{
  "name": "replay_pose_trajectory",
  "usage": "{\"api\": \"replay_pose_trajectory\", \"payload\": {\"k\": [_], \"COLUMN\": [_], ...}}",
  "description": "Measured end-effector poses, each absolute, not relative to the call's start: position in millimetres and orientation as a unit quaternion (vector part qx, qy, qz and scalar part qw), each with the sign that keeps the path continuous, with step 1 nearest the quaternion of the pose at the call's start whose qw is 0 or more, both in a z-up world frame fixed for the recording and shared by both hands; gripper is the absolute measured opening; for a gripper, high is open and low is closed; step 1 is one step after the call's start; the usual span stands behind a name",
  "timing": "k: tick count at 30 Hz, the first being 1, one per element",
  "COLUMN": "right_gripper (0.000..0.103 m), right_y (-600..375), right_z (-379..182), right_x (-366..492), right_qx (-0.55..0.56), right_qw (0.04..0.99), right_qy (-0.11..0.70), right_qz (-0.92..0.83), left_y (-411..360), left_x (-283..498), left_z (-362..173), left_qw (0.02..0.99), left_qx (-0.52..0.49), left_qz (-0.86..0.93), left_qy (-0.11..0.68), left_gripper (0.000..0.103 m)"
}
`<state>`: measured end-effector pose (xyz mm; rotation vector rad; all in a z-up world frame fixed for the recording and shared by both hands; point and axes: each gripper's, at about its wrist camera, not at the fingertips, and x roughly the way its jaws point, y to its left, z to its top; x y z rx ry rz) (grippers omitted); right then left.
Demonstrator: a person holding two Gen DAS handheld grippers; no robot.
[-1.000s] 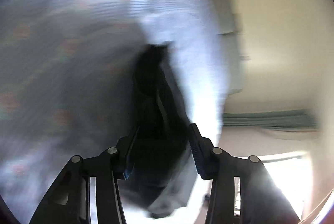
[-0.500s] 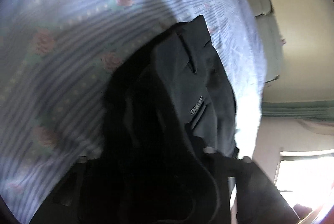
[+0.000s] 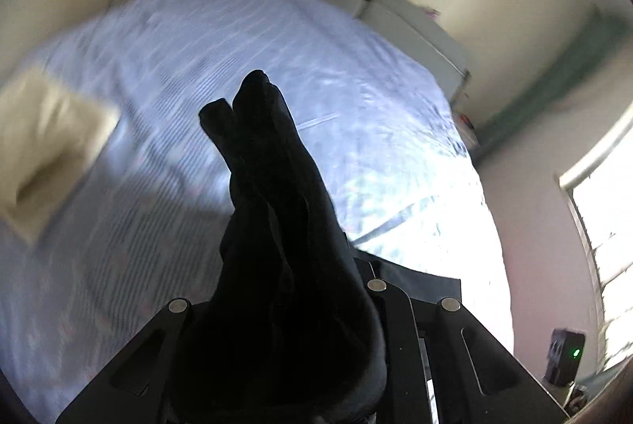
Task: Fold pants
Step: 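Fold the held trousers over onto themselves with the left tool and release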
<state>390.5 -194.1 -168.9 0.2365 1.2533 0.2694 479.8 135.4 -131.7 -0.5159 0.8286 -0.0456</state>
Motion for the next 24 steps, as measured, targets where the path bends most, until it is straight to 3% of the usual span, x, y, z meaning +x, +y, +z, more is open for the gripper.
{"api": "replay_pose_trajectory", "payload": {"k": [12,24], "right_gripper": [0.056,0.056], "right_y": [-311.7,-418.0], "right_z": [-143.8,-156.2], "right_x": [365.7,353.1], "right_qx": [0.189,0.232], "right_qw": [0.817,0.811], "right_qy": [0.538,0.532], "right_qz": [0.092,0.069], "left_y": [-16.6,-192.0], "left_x": [483.5,509.8], "left_z": [-89.4,-159.2], "left_qw": [0.901,0.845], "left_qx": [-0.079,0.0], "left_qz": [-0.07,-0.095], "left_qy": [0.421,0.527], "left_gripper": [0.019,0.019]}}
